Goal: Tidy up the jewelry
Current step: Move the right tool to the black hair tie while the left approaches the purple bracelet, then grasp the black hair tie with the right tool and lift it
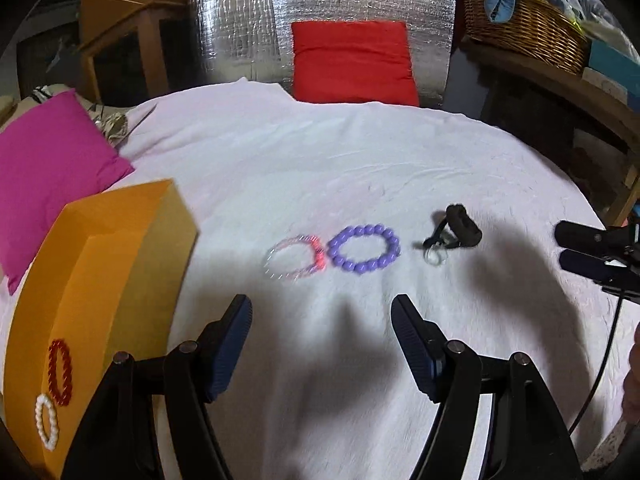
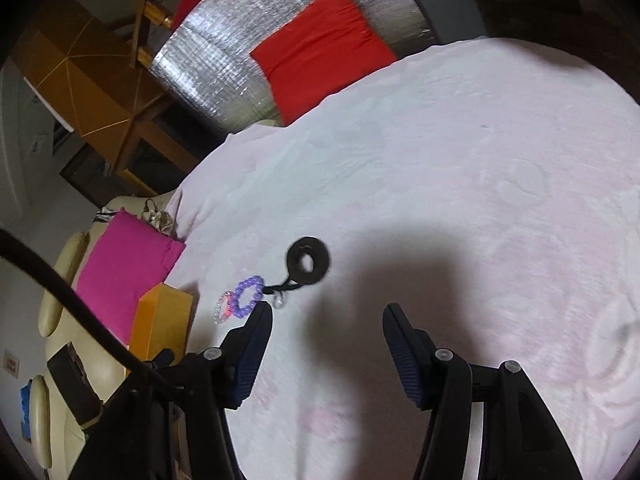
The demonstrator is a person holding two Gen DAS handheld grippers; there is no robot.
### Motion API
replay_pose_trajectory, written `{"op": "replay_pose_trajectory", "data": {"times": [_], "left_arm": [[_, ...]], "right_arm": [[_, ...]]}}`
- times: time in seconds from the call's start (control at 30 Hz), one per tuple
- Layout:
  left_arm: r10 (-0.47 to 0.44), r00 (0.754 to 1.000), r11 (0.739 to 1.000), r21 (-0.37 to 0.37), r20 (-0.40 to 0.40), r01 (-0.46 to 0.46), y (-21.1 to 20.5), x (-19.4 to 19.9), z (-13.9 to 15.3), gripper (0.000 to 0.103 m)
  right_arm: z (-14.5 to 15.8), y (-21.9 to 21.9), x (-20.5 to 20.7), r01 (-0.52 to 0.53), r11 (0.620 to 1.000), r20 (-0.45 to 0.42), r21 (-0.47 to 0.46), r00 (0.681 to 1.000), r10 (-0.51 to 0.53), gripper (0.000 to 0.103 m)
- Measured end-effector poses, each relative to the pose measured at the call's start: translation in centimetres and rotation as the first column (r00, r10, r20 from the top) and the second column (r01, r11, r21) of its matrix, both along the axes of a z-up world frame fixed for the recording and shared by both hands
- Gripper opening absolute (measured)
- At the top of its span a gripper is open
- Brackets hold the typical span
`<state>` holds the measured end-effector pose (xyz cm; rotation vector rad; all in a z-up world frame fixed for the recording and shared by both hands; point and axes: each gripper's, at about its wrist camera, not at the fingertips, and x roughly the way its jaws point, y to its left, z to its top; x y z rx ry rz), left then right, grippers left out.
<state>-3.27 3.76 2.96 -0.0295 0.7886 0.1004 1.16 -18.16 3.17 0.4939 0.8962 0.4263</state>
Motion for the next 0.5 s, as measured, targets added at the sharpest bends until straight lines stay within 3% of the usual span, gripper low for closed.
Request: {"op": "replay_pose_trajectory", "data": {"times": [0.3, 0.37, 0.47, 0.5], "left_arm": [[-0.071, 0.997, 0.997, -0.035, -0.008, 0.071, -0.9, 4.6, -0.9, 0.073], [-0.099, 0.995, 0.994, -0.047, -0.010, 0.098, -1.1, 4.9, -1.1, 0.069], [-0.149, 0.988, 0.988, -0.057, -0.043, 0.146, -1.5, 5.6, -1.7, 0.050], [-0.167, 0.984, 0.984, -0.070, -0.064, 0.162, -1.5, 5.8, -2.2, 0.037]], "right_arm": [[-2.2, 3.7, 5.2, 0.015, 0.999, -0.021, -0.047, 1.000, -0.016, 0.062], [-2.7, 4.0, 6.4, 0.024, 0.999, -0.036, -0.044, 0.999, -0.026, 0.056], [-3.4, 5.2, 7.6, 0.021, 0.996, -0.042, -0.081, 0.999, -0.024, 0.048], [-3.4, 5.6, 7.8, 0.017, 0.995, -0.028, -0.102, 0.999, -0.020, 0.044]]}}
